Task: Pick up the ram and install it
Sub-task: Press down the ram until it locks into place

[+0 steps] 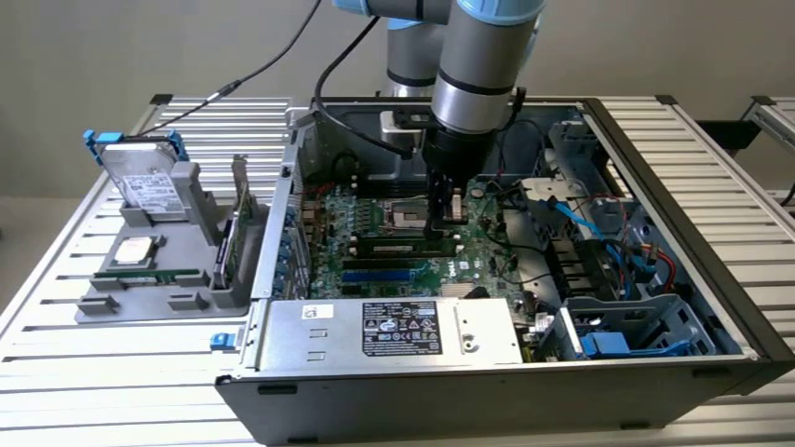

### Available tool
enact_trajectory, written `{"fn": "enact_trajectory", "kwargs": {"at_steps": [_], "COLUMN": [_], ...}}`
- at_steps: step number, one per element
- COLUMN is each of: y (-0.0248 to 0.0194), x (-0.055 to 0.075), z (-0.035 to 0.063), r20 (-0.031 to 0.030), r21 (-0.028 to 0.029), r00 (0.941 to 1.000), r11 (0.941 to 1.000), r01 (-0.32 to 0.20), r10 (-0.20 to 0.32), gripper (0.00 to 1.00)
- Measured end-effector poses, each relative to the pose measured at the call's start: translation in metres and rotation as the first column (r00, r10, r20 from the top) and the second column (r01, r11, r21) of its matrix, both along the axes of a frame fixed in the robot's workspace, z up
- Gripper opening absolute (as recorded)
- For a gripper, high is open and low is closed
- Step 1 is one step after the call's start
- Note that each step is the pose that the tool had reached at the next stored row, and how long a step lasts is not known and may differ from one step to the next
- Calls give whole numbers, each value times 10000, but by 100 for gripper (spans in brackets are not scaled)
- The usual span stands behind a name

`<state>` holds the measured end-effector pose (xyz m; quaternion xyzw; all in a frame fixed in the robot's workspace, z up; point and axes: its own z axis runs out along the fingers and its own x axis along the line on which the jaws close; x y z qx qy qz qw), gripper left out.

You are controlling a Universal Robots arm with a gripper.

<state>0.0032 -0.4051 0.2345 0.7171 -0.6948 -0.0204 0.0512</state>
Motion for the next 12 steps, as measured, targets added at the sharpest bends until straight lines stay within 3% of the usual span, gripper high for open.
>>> {"fn": "enact_trajectory", "kwargs": {"at_steps": [12], "y": [0], "x": [0], "z": [-53], "r20": [0], "r21": [-5], "r00": [10000], "r11": [10000], "r01": [-1], "r10": [1], "gripper": [10]}}
